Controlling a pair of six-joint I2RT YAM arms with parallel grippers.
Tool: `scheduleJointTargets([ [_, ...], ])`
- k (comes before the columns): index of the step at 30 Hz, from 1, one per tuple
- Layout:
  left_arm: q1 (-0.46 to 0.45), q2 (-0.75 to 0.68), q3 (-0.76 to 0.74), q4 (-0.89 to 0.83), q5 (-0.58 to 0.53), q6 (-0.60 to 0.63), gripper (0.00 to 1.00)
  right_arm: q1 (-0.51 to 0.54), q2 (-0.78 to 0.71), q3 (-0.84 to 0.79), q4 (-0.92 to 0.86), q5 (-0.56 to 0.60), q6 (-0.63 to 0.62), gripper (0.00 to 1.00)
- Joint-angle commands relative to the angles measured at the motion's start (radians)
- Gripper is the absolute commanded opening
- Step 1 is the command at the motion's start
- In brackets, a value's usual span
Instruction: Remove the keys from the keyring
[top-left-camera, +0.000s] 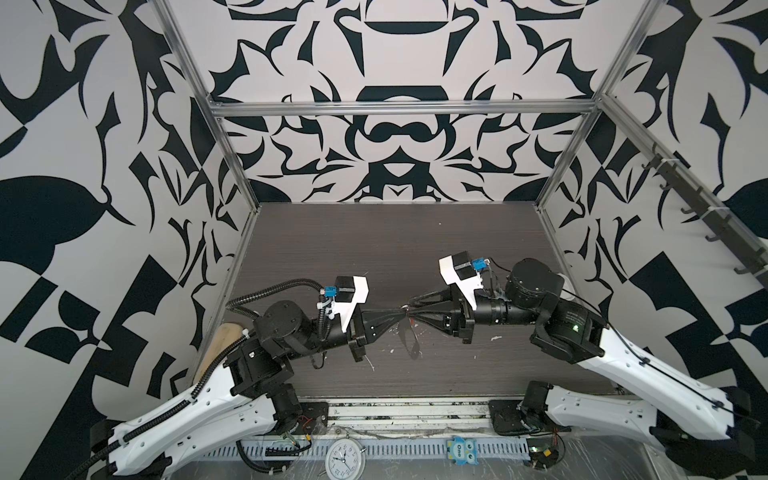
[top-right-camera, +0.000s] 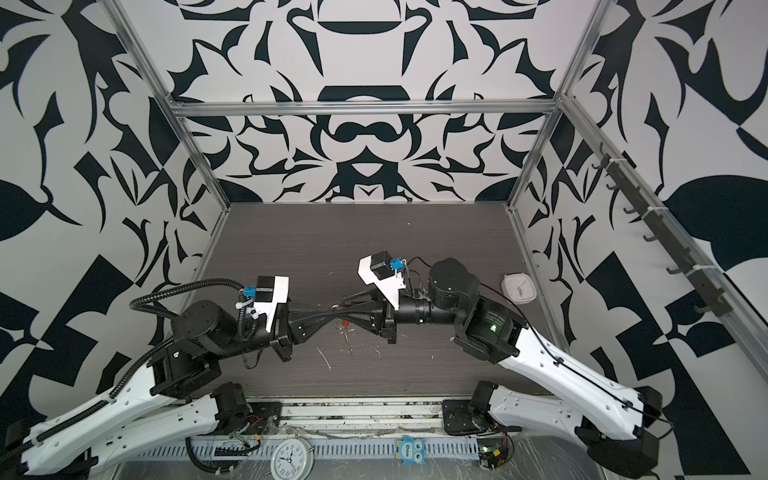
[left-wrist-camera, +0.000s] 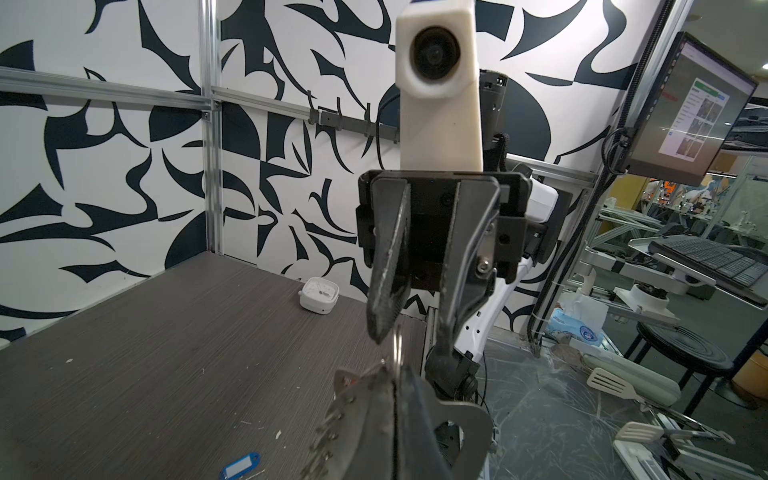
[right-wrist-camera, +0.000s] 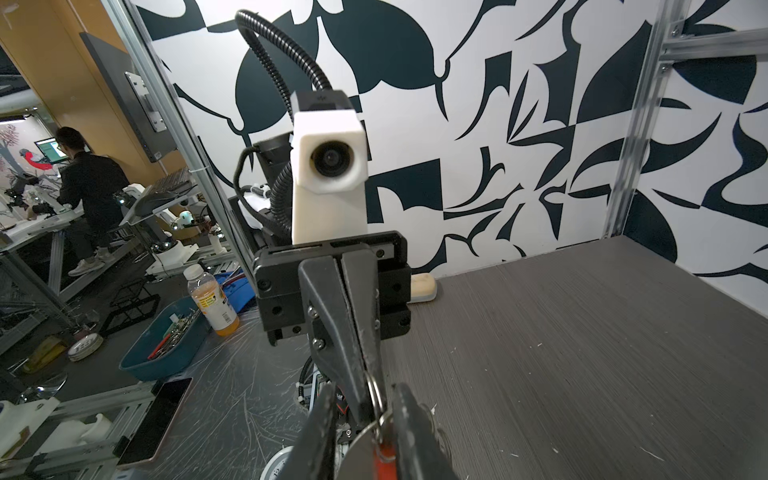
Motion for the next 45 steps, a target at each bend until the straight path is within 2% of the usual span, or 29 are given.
scheduleJointTargets([
  [1, 0.001, -0.019, -0.005, 0.053, -0.009, 0.005, 0.0, -0.005, 0.002, 0.03, 0.032, -0.015, 0.008, 0.24],
  [9, 0.001, -0.013, -0.003, 0.051, -0.017, 0.001, 0.0, -0.005, 0.006, 0.028, 0.039, -0.006, 0.012, 0.01],
  [15, 0.001, -0.014, 0.019, -0.015, -0.079, -0.011, 0.0, -0.009, -0.006, 0.046, -0.017, 0.05, 0.002, 0.0],
  [18, 0.001, -0.038, 0.03, -0.09, -0.142, -0.012, 0.16, -0.019, -0.011, 0.067, -0.097, 0.083, -0.004, 0.0],
  [21, 0.002, -0.058, 0.049, -0.177, -0.19, -0.011, 0.23, -0.023, -0.01, 0.098, -0.191, 0.117, -0.024, 0.0],
  [25, 0.002, -0.053, 0.097, -0.278, -0.195, 0.011, 0.31, -0.03, 0.016, 0.161, -0.327, 0.138, -0.054, 0.0],
  [31, 0.014, 0.044, 0.154, -0.314, -0.03, 0.044, 0.33, -0.03, 0.087, 0.259, -0.494, 0.1, -0.096, 0.0],
  [34, 0.083, 0.092, 0.157, -0.274, 0.145, 0.008, 0.33, -0.031, 0.104, 0.28, -0.524, 0.082, -0.105, 0.0],
  [39, 0.271, 0.13, 0.123, -0.139, 0.399, -0.14, 0.32, -0.03, 0.115, 0.29, -0.54, 0.068, -0.11, 0.0],
  [45, 0.305, 0.174, 0.113, -0.049, 0.55, -0.208, 0.27, -0.031, 0.109, 0.287, -0.533, 0.095, -0.112, 0.0],
])
